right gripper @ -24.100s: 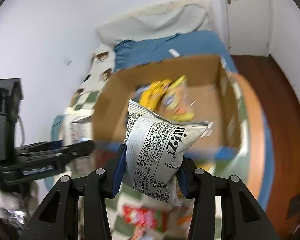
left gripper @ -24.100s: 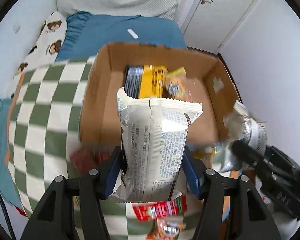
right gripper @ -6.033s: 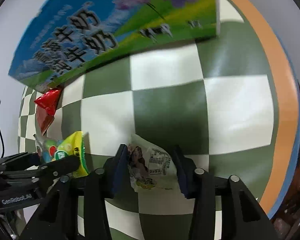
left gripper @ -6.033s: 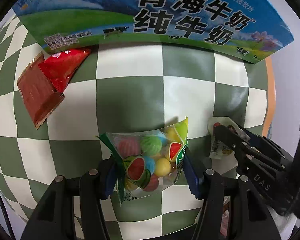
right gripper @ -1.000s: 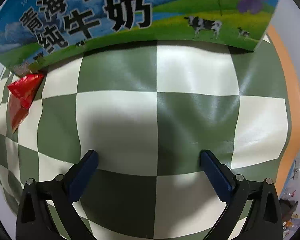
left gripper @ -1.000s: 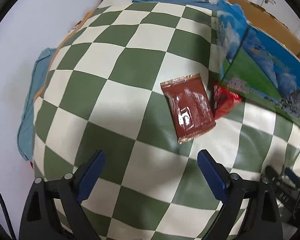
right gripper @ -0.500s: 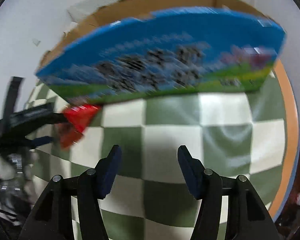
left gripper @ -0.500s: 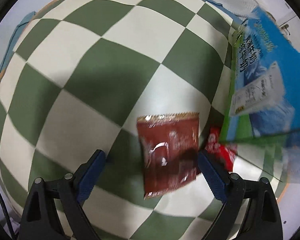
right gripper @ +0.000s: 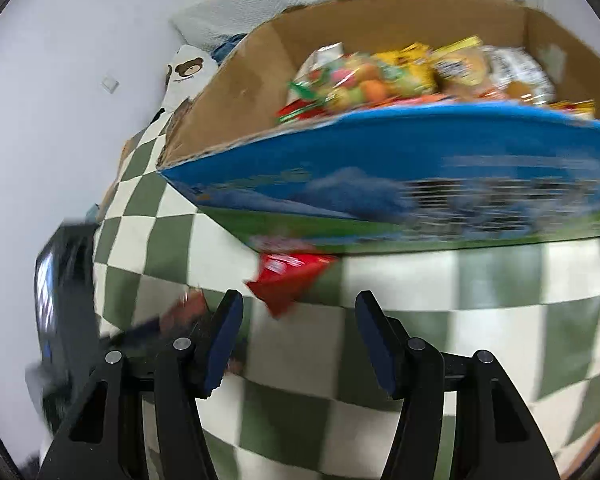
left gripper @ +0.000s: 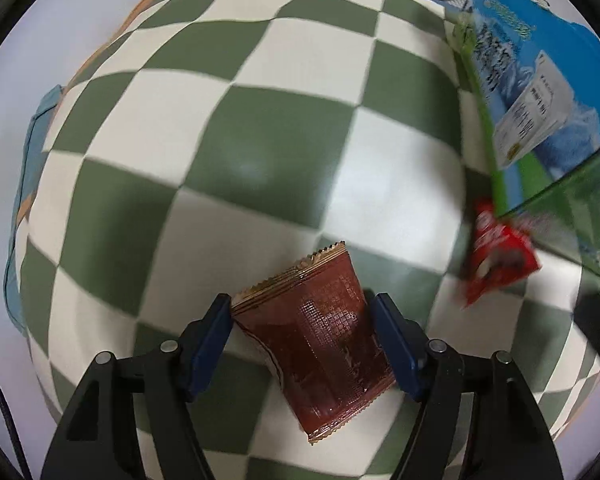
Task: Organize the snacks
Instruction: 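Grasp the brown sachet with left tool while right tool grasps the red triangular packet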
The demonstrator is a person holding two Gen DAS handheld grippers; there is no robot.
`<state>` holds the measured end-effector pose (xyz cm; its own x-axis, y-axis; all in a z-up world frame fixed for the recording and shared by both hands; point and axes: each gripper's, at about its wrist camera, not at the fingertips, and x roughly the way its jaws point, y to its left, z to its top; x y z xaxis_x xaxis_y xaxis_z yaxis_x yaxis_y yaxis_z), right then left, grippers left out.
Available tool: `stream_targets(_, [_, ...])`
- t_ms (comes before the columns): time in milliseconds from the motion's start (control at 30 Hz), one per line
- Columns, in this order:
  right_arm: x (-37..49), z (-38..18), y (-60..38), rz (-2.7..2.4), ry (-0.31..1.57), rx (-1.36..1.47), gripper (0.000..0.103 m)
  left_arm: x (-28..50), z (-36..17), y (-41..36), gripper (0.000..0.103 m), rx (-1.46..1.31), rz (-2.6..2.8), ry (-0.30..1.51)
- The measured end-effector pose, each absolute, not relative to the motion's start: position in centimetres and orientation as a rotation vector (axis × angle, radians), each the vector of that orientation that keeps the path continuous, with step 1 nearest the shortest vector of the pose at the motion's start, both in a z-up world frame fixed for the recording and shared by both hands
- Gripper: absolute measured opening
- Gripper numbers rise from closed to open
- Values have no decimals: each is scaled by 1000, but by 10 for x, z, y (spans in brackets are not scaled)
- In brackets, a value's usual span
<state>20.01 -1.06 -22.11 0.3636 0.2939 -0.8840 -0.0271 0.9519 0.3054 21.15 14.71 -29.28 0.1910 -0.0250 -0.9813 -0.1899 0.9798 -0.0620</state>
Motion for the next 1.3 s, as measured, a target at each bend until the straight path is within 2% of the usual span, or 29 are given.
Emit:
stream_targets(167, [229, -256, 22, 203, 1234, 291, 60, 209, -298, 162, 70, -244, 99, 1400])
stream_targets(200, [232, -261, 26, 188, 1243, 278, 51, 209, -299, 164, 71, -252, 97, 1407])
stream_targets(233, [234, -265, 29, 173, 1235, 256, 30, 210, -300, 166, 71, -256, 97, 1416])
stream_targets(500, [206, -262, 23, 199, 1245, 180, 30, 233, -307, 170, 75, -292, 101, 1468])
stream_targets(767, [155, -263, -11, 166, 1278, 155, 30, 193, -323, 184, 75, -466, 86, 1531])
stream_targets(900, [142, -266, -17, 157, 1283, 154, 30, 199, -330, 171, 78, -400, 110, 1542])
stream_targets(1133, [137, -269, -13, 160, 1295, 114, 31, 203, -324, 117, 76, -251, -67, 1488])
stream_targets(1300, [133, -269, -17, 156, 1305, 151, 31, 197, -310, 149, 76, -443, -6, 1509])
